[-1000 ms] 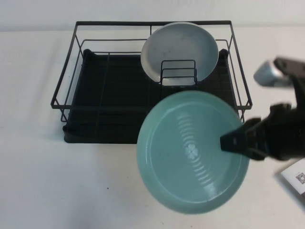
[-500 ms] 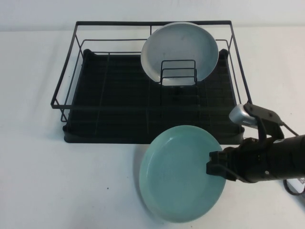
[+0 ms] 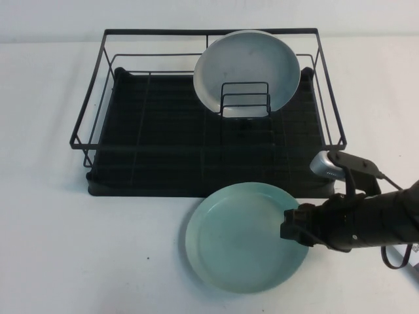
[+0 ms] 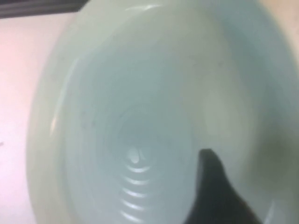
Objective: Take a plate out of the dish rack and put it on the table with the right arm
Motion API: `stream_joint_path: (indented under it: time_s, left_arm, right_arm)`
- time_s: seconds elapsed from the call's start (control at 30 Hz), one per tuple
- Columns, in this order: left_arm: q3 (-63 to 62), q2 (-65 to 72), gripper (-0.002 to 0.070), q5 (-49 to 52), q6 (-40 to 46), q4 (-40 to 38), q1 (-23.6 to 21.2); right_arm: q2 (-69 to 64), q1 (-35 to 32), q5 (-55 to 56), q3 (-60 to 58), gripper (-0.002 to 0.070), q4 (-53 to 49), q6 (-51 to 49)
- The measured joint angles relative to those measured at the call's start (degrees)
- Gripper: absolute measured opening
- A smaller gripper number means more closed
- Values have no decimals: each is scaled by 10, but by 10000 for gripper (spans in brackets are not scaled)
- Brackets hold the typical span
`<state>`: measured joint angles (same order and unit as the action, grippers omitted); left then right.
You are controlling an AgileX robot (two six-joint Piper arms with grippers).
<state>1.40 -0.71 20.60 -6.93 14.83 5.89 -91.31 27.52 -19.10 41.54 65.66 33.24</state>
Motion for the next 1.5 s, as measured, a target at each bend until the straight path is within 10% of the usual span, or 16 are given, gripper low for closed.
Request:
stream_joint_path:
  time_s: [0.4, 0.73, 1.17, 1.5]
  left_arm:
    - [0, 0, -6, 0, 0, 0, 0]
    - [0, 0, -6, 0, 0, 0, 0]
    - [0, 0, -6, 0, 0, 0, 0]
    - [0, 0, -6, 0, 0, 0, -1]
  right_arm:
    - [36, -5, 28, 0, 391, -64, 2]
    - [232, -60, -97, 0, 20, -180, -15]
    - [372, -62, -181, -6, -17, -332, -28]
    - [480, -139, -2, -170, -18, -313, -26]
